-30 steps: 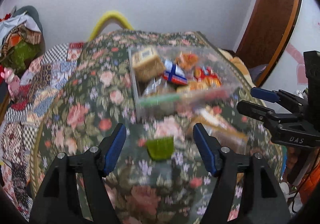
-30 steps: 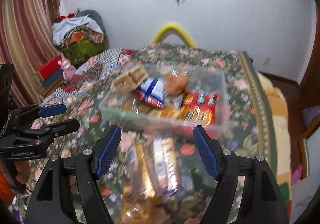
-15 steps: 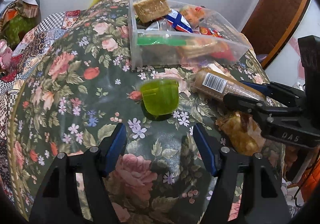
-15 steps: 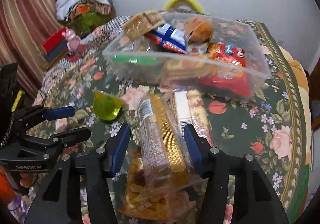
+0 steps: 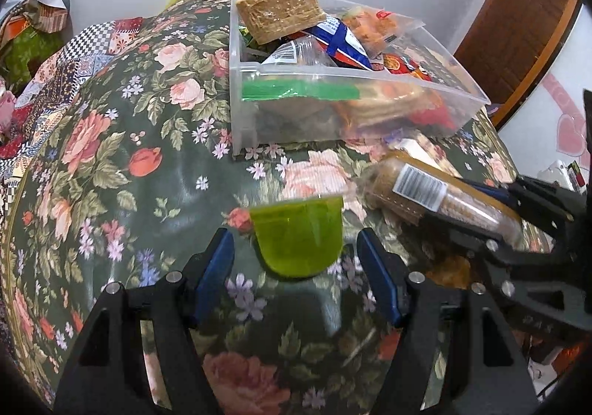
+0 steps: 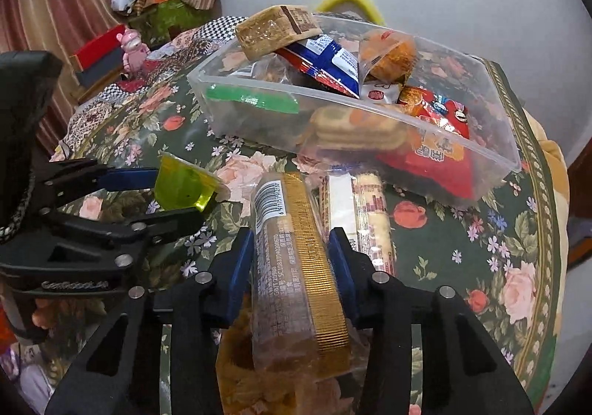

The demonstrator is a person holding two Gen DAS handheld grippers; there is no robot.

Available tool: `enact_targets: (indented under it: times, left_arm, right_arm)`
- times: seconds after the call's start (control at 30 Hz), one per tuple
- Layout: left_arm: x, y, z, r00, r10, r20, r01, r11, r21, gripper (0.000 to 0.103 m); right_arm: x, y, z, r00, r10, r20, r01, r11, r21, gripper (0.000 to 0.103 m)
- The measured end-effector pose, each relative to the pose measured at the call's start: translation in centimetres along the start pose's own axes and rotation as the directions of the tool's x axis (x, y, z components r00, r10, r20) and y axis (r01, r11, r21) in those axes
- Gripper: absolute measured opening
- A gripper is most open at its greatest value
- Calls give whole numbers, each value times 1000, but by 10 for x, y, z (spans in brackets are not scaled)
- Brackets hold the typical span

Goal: Organize snacks
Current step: 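Grasp the green jelly cup with the left tool while the right tool grasps the biscuit roll, then lower the jelly cup and biscuit roll into the clear box and release both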

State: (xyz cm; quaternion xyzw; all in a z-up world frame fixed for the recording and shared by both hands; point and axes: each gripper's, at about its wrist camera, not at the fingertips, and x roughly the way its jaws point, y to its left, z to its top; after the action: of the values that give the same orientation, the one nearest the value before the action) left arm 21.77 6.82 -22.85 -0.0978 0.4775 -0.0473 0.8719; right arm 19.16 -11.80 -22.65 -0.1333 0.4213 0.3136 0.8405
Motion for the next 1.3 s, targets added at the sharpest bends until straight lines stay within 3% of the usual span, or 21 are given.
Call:
enact_targets:
  times: [0.2,0.7,1.03,1.3]
  left_arm:
    - [12,1,7,1000,-6,-13,6,1000,-5,46]
    - [-34,-4,9,998,-14,65,14,1000,-2,45]
    - [-72,-30,43,984,-36,176,29,999,42,45]
    - [-72,-50,74,976,-44,214,30,997,68,45]
  right_arm:
    - [-4,-4,-2,1000,14,23,-15,999,32,35]
    - [-44,-16,-4,995,5,104,-15,996,93,34]
    - [-80,-37,10,977,-39,209,12,992,126,34]
    - [-92,-61,31,955,-100,279,52,983,175,34]
